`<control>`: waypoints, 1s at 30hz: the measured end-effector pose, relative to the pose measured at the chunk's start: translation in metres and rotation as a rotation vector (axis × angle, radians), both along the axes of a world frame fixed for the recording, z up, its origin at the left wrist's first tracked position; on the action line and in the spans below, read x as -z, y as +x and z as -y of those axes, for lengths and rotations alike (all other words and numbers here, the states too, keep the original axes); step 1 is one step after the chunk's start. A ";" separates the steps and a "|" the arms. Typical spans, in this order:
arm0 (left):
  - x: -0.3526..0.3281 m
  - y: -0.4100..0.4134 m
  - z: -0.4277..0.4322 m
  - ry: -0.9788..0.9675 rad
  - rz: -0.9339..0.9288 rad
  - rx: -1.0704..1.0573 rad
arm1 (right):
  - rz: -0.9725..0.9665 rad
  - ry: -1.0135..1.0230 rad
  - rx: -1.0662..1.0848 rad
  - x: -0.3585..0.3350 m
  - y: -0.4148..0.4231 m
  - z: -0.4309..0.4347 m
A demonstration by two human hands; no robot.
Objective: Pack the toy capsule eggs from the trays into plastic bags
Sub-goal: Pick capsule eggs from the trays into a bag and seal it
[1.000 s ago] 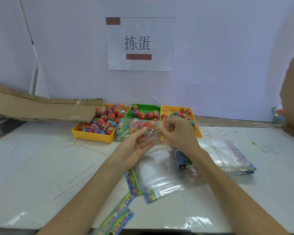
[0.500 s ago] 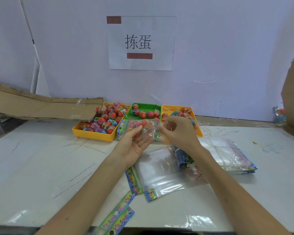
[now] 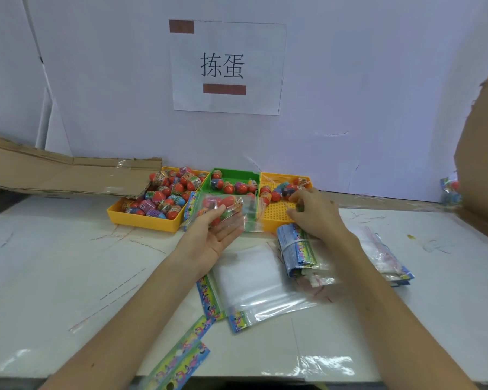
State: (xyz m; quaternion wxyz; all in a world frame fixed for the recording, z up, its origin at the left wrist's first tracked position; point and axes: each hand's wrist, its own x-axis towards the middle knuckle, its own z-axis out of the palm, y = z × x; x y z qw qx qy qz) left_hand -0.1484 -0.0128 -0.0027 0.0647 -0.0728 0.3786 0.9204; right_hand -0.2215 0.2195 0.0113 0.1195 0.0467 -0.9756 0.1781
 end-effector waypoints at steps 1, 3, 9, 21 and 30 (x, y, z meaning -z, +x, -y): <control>0.000 0.000 0.000 0.000 -0.001 0.000 | -0.069 -0.067 0.004 0.000 0.003 0.000; 0.000 0.000 0.000 -0.001 -0.001 0.003 | -0.126 -0.127 0.033 0.001 0.004 -0.004; 0.000 0.001 0.000 0.006 -0.005 0.003 | 0.049 -0.110 0.021 0.006 0.003 -0.008; -0.002 0.002 0.000 0.020 -0.016 0.015 | -0.360 -0.558 -0.181 -0.012 0.021 0.012; -0.005 0.001 0.001 0.038 -0.027 -0.020 | -0.207 -0.779 -0.423 -0.019 0.033 0.031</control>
